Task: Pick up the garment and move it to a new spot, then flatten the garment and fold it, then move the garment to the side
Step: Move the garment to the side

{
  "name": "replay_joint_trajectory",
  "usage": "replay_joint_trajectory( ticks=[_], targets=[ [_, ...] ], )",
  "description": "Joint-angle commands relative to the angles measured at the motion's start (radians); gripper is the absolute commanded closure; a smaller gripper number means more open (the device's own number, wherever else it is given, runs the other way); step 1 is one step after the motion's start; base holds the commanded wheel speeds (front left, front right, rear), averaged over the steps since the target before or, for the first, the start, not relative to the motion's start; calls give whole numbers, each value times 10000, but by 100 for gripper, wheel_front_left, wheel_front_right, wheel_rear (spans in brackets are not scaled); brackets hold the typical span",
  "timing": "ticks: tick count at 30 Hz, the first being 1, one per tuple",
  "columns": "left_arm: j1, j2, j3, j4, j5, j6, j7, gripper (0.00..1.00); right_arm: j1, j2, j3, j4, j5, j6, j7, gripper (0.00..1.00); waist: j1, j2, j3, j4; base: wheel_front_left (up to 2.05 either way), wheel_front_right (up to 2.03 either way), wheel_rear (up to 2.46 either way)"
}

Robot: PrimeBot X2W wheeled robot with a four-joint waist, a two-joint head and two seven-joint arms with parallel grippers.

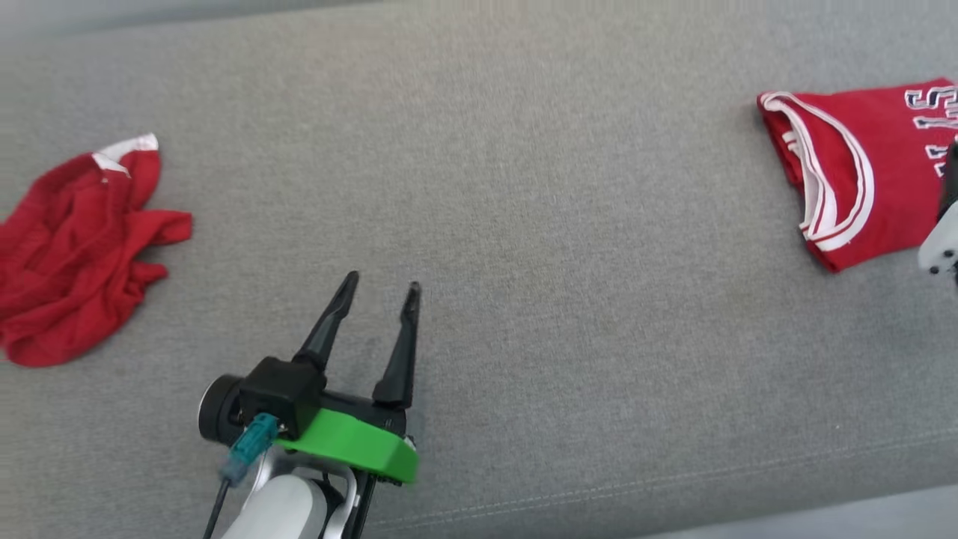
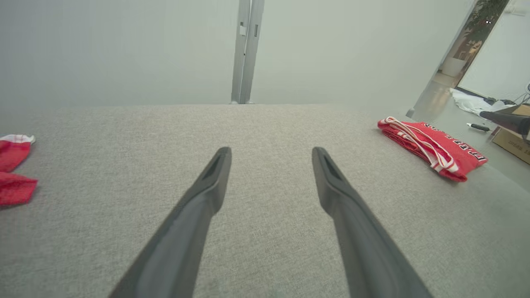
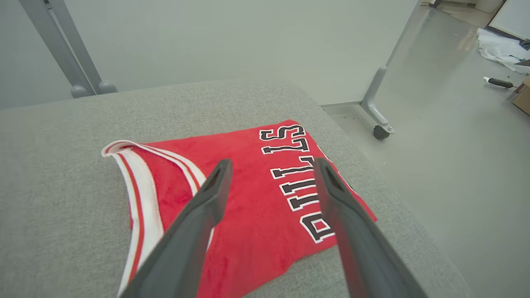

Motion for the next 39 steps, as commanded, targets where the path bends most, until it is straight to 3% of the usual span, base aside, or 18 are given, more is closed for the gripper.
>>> replay_joint_trajectory(
  ticks=[1, 7, 12, 17, 19, 31, 39],
  targets=[
    [237, -89, 235, 232, -177, 151, -122, 0, 460, 143, -12, -177, 348, -16, -183, 0, 0, 0, -1314, 536, 0, 0, 0],
    [603, -438, 1011, 1004, -838, 916, -90, 0, 1627, 724, -220, -1194, 1697, -15, -401, 0, 0, 0, -2318, 927, 0, 0, 0],
    [907, -599, 1610, 1239, -1607, 1110, 83, 0, 2366, 1118, -172, -2145, 2473, -15, -392, 0, 0, 0, -2753, 1076, 0, 0, 0],
    [1147, -412, 2052, 1465, -1917, 1338, 68, 0, 3227, 1714, -11, -3376, 3021, -13, -69, 0, 0, 0, -3067, 1174, 0, 0, 0],
    [1239, -331, 2025, 1456, -1986, 1155, 71, 0, 3588, 1911, 69, -3869, 2965, -13, 85, 0, 0, 0, -3165, 1210, 0, 0, 0],
    [2102, 572, 2058, 1507, -1592, 1612, 424, 0, 6152, 3263, 661, -6625, 1814, -11, 689, 0, 0, 0, -3760, 1424, 0, 0, 0],
    [2834, 1061, 1997, 1291, -1606, 1458, 465, 0, 7404, 3500, 1215, -7950, 1731, -10, 977, 0, 0, 0, -3870, 1503, 0, 0, 0]
  ],
)
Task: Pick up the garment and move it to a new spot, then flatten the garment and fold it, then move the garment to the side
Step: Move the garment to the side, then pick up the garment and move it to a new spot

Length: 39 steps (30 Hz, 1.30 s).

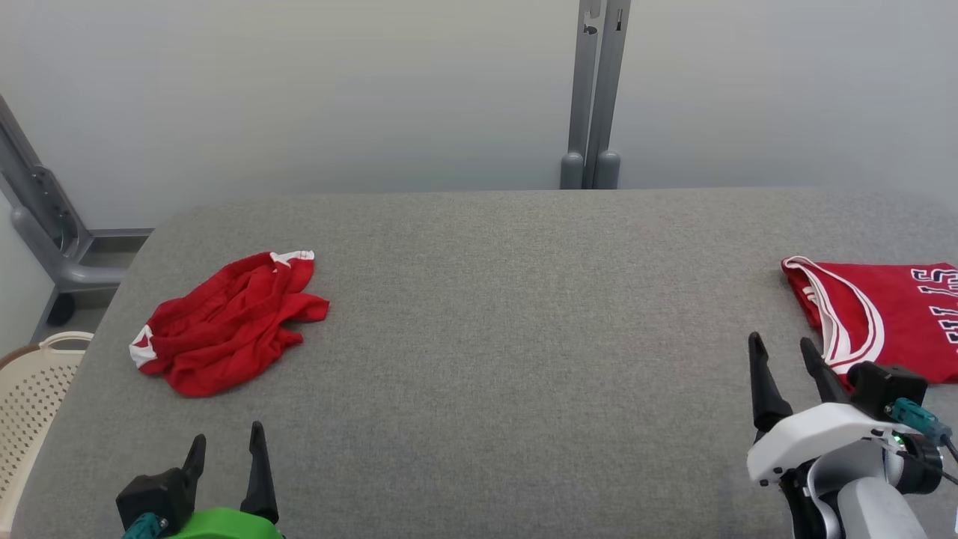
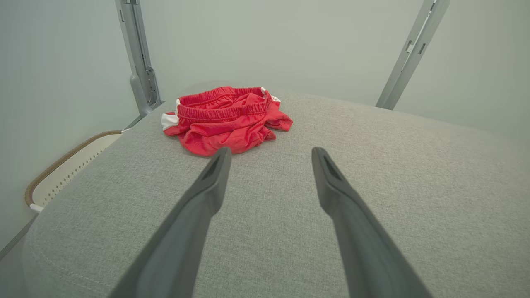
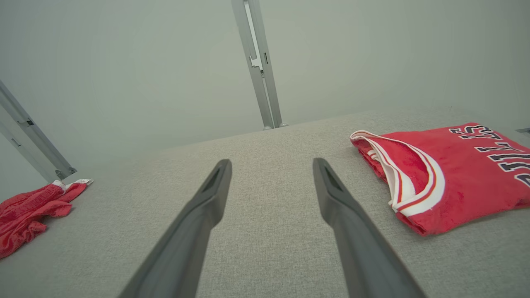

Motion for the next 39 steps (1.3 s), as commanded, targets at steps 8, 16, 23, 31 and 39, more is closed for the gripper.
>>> replay_joint_trajectory(
  ticks=[8, 16, 23, 31, 39],
  targets=[
    [727, 285, 82, -442, 30, -340, -555, 0, 958, -12, 694, -499, 553, -4, -73, 0, 1, 0, -92, 172, 0, 0, 0],
    [1126, 395, 271, -517, -180, -409, -695, 0, 1642, -5, 1248, -592, 616, -4, 13, 0, 1, 0, -184, 303, 0, 0, 0],
    [1278, 585, 331, -501, -322, -601, -621, 0, 2042, -11, 1891, -573, 467, -4, 358, 0, 1, 0, -245, 315, 0, 0, 0],
    [1392, 673, 289, -658, -307, -474, -500, 0, 2078, -5, 1989, -695, 623, -4, 373, 0, 1, 0, -226, 247, 0, 0, 0],
    [1246, 727, 169, -720, -291, -467, -308, 0, 2176, -4, 1858, -629, 796, -4, 449, 0, 1, 0, -162, 443, 0, 0, 0]
  ],
)
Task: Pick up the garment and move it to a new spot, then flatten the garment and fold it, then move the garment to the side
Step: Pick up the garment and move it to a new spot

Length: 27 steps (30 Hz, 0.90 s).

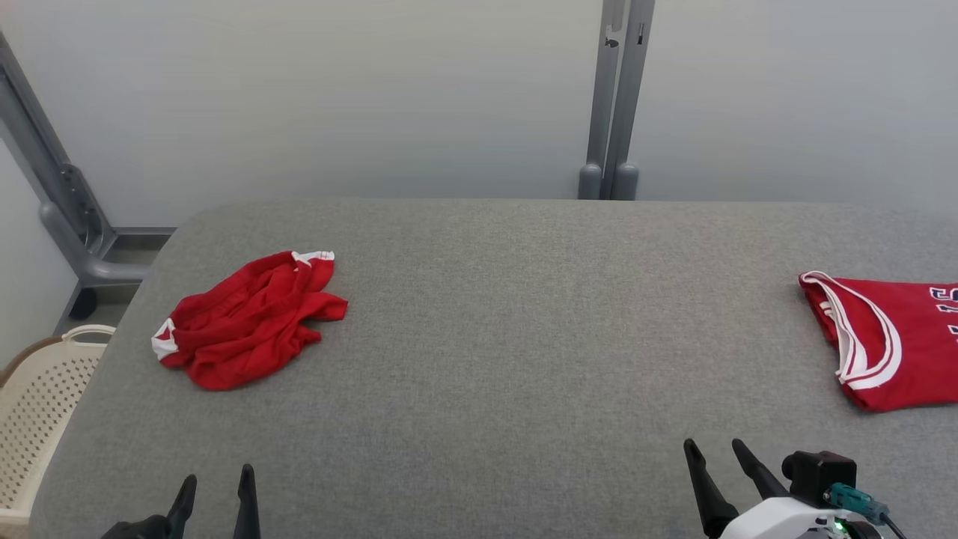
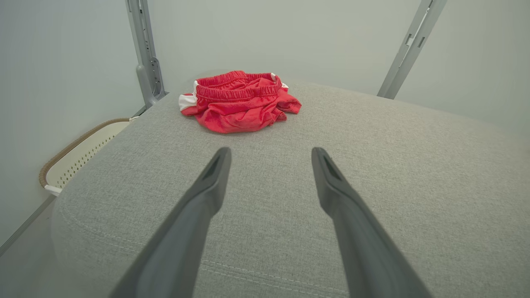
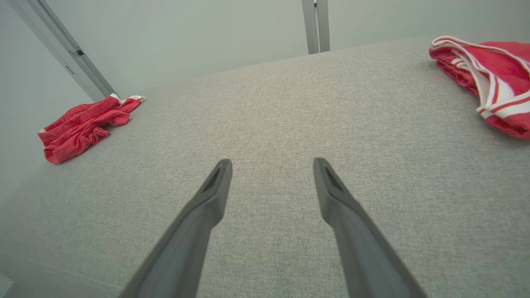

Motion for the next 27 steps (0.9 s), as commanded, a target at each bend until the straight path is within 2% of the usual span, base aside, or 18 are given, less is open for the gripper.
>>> replay_joint_trajectory(
  ticks=[1, 17, 27],
  targets=[
    [-102, 106, -11, -43, 105, 30, 20, 0, 120, -19, 8, 23, 140, -4, 34, 0, 1, 0, 20, 274, 0, 0, 0],
    [157, 615, 17, -452, 97, 256, 477, 0, -71, -22, 490, 490, 739, -4, -479, 0, 1, 0, 27, 2572, 0, 0, 0],
    [219, 691, 21, -550, 58, 386, 627, 0, -182, -22, 562, 754, 789, -4, -646, 0, 1, 0, 121, 3305, 0, 0, 0]
  ],
)
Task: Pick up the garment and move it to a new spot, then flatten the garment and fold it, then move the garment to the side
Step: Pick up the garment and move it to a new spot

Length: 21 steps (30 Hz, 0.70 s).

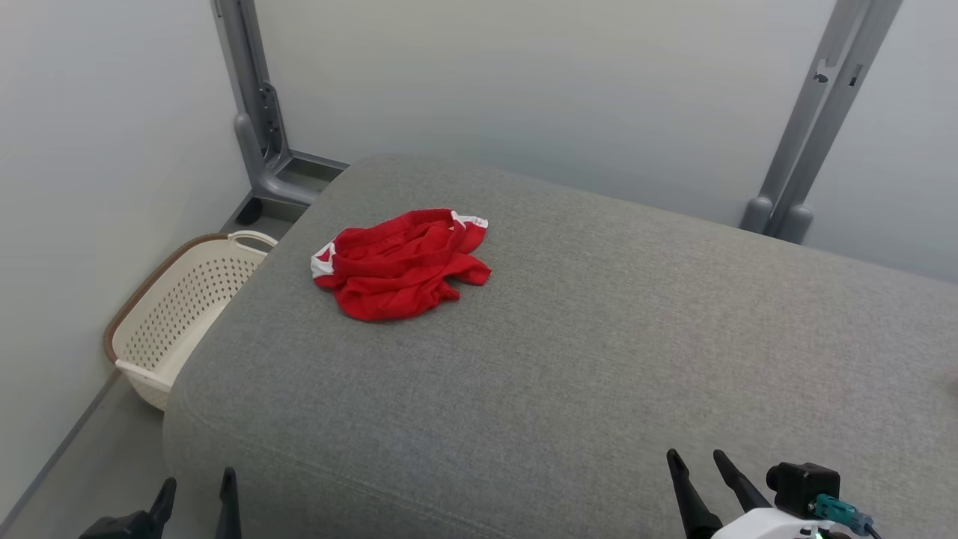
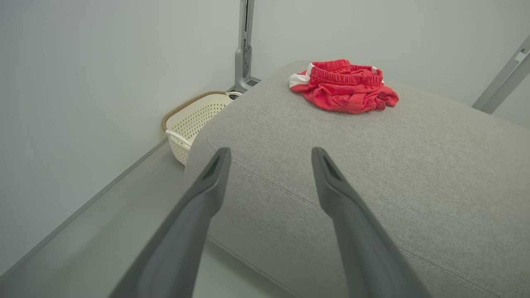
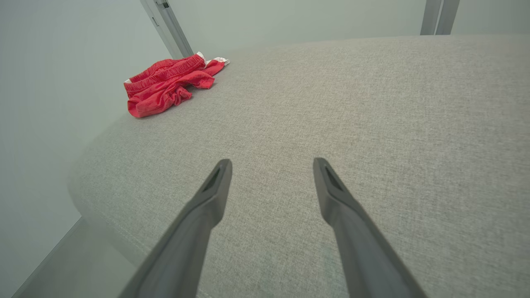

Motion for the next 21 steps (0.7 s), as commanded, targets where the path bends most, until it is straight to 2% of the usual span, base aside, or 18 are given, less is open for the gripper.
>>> replay_joint_trajectory(
  ticks=[1, 11, 15, 21],
  targets=[
    [88, 101, -5, -3, 50, 53, 46, 0, -48, -27, -10, 41, 86, -4, -84, 0, 1, 0, 58, 252, 0, 0, 0],
    [-182, 84, -186, 191, 335, 293, 80, 0, -179, -27, 68, 161, 58, -4, -140, 0, 1, 0, 133, 383, 0, 0, 0],
    [-342, -101, -241, 352, 328, 320, 16, 0, -201, -28, 95, 150, 29, -4, -131, 0, 1, 0, 190, 316, 0, 0, 0],
    [-1260, -349, -575, 1146, 246, -184, 262, 0, -340, -30, 202, -109, -252, -4, 89, 0, 1, 0, 566, -13, 0, 0, 0]
  ],
)
